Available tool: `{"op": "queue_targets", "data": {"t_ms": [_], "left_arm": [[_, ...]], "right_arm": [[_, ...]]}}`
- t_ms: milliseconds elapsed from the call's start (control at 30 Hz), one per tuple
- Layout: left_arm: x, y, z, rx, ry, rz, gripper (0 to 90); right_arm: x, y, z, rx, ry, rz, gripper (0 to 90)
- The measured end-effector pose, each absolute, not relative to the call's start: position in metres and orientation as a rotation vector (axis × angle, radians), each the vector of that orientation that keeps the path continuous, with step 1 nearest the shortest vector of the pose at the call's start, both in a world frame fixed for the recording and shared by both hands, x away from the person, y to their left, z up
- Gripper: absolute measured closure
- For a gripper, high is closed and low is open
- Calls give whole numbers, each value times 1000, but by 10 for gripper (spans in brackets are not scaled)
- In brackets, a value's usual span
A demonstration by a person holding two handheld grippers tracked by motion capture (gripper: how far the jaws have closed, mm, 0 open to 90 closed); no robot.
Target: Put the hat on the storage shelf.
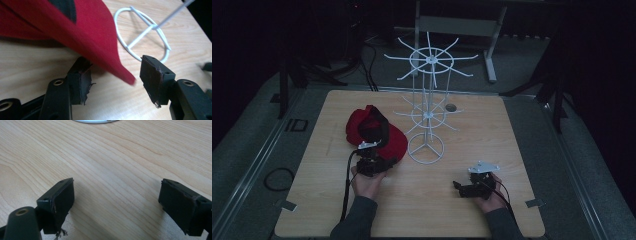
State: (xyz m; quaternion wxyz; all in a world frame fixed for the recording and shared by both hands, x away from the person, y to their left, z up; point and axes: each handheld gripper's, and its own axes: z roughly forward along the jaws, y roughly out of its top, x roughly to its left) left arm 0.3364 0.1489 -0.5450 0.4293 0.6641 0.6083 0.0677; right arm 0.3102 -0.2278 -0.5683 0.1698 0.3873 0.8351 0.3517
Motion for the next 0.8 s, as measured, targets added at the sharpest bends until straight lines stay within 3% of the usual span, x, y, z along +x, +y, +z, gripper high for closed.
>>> {"op": "queue_targets", "data": {"t_ms": [400,800], "left_arm": [[348,152,-551,1634,1579,165,496],[347,148,-558,1655,1566,179,666]], "right_arm": [[310,-228,-568,1100,2373,999,131],[310,-228,-568,1101,2373,999,131]]}}
